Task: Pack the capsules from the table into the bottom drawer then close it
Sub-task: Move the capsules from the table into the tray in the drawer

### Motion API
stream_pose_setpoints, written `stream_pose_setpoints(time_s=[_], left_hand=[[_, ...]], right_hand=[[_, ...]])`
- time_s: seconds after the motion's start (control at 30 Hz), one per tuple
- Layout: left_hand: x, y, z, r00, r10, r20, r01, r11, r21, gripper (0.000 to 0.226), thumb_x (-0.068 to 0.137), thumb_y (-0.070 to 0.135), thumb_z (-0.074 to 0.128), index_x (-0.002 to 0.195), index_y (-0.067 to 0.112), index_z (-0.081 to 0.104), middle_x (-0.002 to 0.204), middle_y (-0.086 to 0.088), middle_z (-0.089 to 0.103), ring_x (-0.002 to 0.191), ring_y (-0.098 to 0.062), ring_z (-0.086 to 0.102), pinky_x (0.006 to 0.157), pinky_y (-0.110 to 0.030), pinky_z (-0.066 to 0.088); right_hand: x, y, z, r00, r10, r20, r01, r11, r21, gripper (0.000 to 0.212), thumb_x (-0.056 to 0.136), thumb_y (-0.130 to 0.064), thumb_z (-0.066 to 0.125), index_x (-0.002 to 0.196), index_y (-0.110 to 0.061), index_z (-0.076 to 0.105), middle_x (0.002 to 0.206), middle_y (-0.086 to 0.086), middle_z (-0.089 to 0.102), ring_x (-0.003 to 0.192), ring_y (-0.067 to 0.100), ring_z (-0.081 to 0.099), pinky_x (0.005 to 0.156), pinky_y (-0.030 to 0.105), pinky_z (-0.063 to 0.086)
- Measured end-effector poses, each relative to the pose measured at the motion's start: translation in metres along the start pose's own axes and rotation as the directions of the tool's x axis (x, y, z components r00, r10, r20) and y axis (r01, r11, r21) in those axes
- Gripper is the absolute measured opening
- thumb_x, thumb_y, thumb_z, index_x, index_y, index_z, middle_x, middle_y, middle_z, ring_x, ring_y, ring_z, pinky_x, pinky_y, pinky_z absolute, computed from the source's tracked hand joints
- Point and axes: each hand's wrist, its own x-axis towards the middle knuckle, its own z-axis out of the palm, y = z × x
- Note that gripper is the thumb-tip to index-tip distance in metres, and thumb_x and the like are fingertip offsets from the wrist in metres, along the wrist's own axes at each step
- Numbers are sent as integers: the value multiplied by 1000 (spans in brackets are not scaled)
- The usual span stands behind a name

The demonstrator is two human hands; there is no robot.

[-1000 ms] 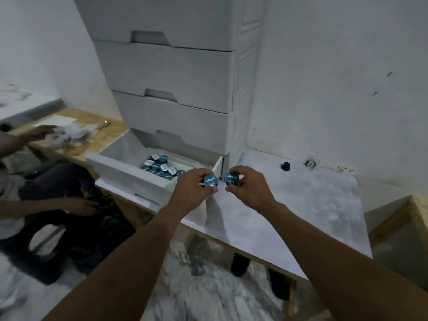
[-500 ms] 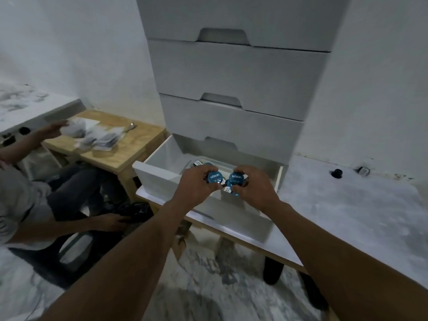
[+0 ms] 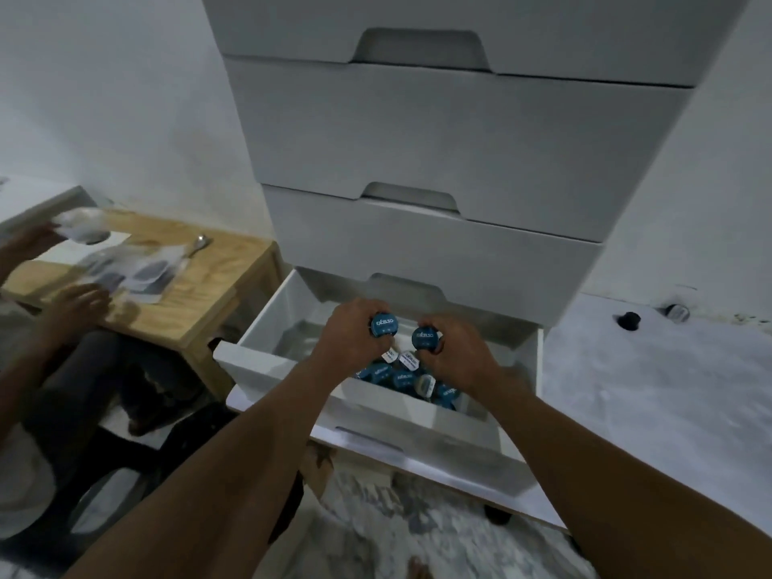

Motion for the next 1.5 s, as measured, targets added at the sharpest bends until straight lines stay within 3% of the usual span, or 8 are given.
stream_pose_setpoints(time_s=[0.07,0.23,0.33,0.43,0.57,0.77,1.13,1.5], left_hand=[[15,-9,2,998,-11,62,10,1000,20,25,75,12,74,99,9,69,93,-8,69,84,-22,64,78,-35,53],[48,-24,8,984,-16,177,-7,991,131,38,87,28,65,124,20,58,122,2,59,102,-14,56,63,5,30],[53,-33,14,979,14,203,-40,991,126,42,90,31,61,130,22,53,129,4,53,107,-13,54,62,13,19],[68,-49,22,973,46,227,-74,990,119,44,86,30,66,127,19,55,125,2,49,109,-15,54,66,8,25],[90,-72,38,950,140,279,-163,985,60,47,75,20,74,120,10,61,114,-9,52,103,-23,55,90,-25,44],[107,-86,47,908,241,343,-268,963,32,47,73,18,71,118,9,62,116,-10,52,104,-25,54,93,-37,49],[114,-98,52,871,317,375,-369,926,74,41,79,21,65,119,16,58,117,-5,56,110,-22,51,88,-32,47],[116,-96,64,866,307,394,-363,929,74,40,80,19,68,119,17,59,118,-6,55,110,-23,52,88,-30,44]], right_hand=[[12,7,6,999,33,37,-33,999,-8,39,75,-15,68,113,-14,61,108,8,66,97,27,61,82,32,48],[33,21,17,994,91,62,-89,996,-21,42,77,-20,69,118,-17,57,114,7,62,100,25,58,79,29,45],[38,28,28,991,123,45,-122,992,-25,42,76,-18,69,116,-14,59,112,9,59,99,26,58,78,28,44],[46,28,37,990,139,22,-139,990,-6,42,73,-17,70,114,-12,61,111,10,56,101,27,57,85,33,48],[53,21,41,982,188,-37,-189,982,-16,44,75,-16,70,117,-11,59,114,9,55,103,25,56,87,34,49],[59,12,49,959,270,-85,-274,961,-48,48,77,-16,70,123,-13,57,122,8,53,104,24,57,87,28,46],[60,4,66,935,343,-95,-350,934,-77,33,77,-11,68,108,-12,57,112,8,56,96,27,60,81,33,49],[64,15,67,937,343,-69,-350,926,-144,23,77,-11,67,99,-11,61,102,9,60,90,27,60,72,23,39]])
